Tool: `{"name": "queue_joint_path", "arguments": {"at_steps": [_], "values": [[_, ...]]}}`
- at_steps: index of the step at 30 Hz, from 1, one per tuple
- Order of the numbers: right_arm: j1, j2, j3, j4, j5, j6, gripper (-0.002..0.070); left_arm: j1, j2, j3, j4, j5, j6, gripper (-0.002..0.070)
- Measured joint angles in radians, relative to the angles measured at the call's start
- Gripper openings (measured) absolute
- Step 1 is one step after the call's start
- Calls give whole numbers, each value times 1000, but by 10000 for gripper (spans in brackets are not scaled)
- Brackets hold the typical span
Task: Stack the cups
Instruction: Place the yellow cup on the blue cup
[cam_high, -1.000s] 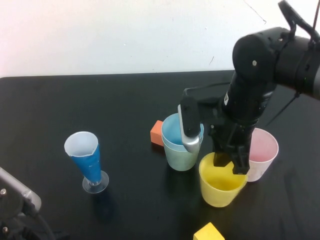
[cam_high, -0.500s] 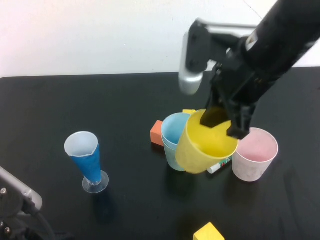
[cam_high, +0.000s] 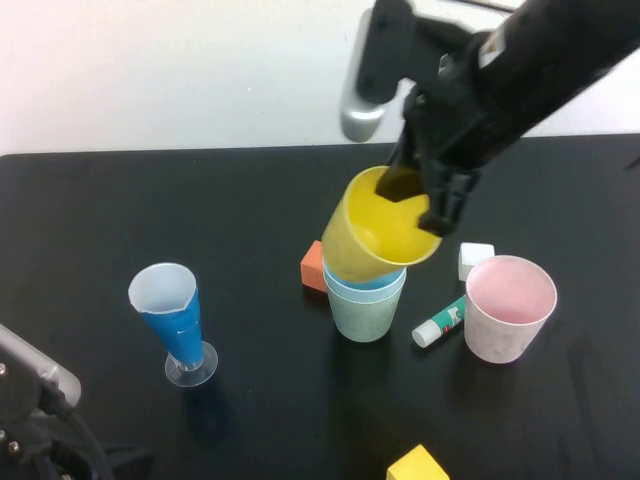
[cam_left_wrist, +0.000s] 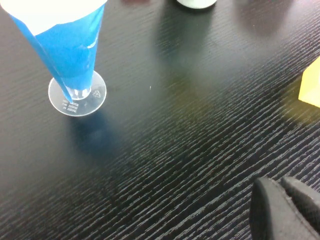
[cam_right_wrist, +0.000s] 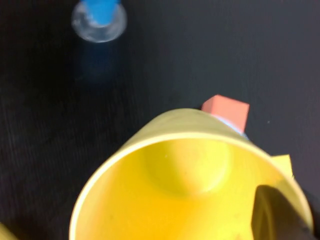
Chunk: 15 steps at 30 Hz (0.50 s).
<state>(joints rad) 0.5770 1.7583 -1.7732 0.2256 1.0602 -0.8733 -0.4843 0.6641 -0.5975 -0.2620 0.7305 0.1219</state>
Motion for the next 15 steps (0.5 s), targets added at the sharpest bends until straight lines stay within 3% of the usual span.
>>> {"name": "queue_joint_path", "arguments": {"at_steps": [7, 15], "values": [[0, 120, 0, -83, -73, 116, 22, 0, 0, 0, 0, -2, 0, -1], [0, 143, 0, -157, -84, 171, 116, 0, 0, 0, 0, -7, 0, -1]]}}
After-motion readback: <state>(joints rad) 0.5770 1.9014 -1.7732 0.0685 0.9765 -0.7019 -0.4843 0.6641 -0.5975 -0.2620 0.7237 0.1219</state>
